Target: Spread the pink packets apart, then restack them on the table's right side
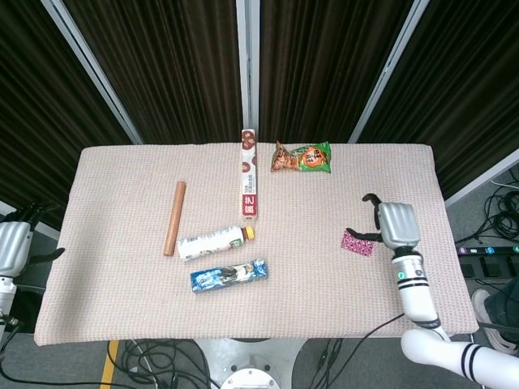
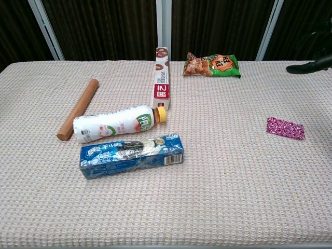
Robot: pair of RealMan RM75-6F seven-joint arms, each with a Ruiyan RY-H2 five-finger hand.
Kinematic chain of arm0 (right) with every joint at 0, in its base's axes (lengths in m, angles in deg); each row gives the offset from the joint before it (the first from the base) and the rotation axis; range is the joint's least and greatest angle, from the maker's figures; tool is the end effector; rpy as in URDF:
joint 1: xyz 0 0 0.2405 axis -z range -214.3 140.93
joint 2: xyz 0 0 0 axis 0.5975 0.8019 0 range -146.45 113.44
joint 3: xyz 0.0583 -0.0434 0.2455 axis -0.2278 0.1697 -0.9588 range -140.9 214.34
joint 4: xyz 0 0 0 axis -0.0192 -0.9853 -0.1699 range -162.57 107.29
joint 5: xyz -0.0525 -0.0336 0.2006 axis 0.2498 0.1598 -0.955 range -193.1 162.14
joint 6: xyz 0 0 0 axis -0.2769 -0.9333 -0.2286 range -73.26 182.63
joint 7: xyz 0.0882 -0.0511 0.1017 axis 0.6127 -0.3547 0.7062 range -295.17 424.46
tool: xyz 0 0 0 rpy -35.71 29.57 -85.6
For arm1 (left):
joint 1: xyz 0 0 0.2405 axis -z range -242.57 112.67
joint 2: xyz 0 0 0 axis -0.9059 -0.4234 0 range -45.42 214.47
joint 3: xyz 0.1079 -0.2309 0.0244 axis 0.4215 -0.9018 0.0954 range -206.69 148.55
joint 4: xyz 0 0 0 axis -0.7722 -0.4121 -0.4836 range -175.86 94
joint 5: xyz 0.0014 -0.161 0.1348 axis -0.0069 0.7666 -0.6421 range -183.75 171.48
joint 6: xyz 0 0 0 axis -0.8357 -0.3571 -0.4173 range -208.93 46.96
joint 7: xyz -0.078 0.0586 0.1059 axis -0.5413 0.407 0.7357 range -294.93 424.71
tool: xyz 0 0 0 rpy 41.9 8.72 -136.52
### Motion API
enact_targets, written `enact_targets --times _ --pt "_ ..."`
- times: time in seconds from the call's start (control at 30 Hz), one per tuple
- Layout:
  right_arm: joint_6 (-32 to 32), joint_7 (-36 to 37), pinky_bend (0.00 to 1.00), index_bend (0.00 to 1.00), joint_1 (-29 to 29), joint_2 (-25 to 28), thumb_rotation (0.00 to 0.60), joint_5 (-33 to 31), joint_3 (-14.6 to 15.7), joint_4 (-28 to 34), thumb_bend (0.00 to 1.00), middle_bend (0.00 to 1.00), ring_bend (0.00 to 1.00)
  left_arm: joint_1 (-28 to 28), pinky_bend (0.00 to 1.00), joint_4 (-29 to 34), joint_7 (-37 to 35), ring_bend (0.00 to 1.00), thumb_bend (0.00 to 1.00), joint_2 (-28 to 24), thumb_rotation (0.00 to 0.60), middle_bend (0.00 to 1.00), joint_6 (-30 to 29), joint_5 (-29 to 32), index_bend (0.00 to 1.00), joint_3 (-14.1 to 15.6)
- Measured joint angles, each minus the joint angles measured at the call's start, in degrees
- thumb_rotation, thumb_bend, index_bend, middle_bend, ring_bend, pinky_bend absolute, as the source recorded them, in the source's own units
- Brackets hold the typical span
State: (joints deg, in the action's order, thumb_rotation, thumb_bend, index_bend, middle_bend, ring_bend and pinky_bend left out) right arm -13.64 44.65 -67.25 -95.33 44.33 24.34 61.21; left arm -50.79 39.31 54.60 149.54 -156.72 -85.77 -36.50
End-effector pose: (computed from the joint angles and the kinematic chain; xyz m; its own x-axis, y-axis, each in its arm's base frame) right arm -0.2301 -0.3323 0.0775 0.4153 -0.0733 0.9067 -0.9096 -0.0415 0.4133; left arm -0.3318 0.2557 0.1792 0.3788 -0.0149 0.9253 0.9254 -0.0092 -0.3790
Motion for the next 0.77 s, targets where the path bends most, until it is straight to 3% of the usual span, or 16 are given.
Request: enact_targets --times 0.1,0.23,0.4,0.77 --pt "-2.17 2.73 0.16 0.04 2.56 2.52 0.169 6.05 2.83 -1.46 0.00 0.06 0.00 0.48 0.32 -1.35 -0.04 0.25 0.09 0.87 0.600 0.31 0.41 -0.03 0.29 -0.05" --pt "-6.84 4.35 0.05 0.02 6.24 3.76 0.126 12.30 6.49 -4.72 0.00 0.01 0.00 1.03 0.32 -2.92 -1.09 0.25 0.06 1.91 0.600 0.31 1.35 -0.34 0.29 0.22" --pt "-11.45 4.31 0.02 0.00 10.44 4.13 0.112 15.04 8.62 -8.71 0.00 0.00 0.00 1.13 0.32 -3.30 -2.10 0.25 0.04 2.36 0.600 0.31 1.37 -1.25 0.29 0.77" --pt "-10.64 5.30 0.02 0.00 13.57 5.45 0.116 13.90 8.41 -8.93 0.00 0.00 0.00 1.52 0.32 -1.62 -2.07 0.25 0.03 1.86 0.600 0.31 1.55 -2.59 0.29 1.60"
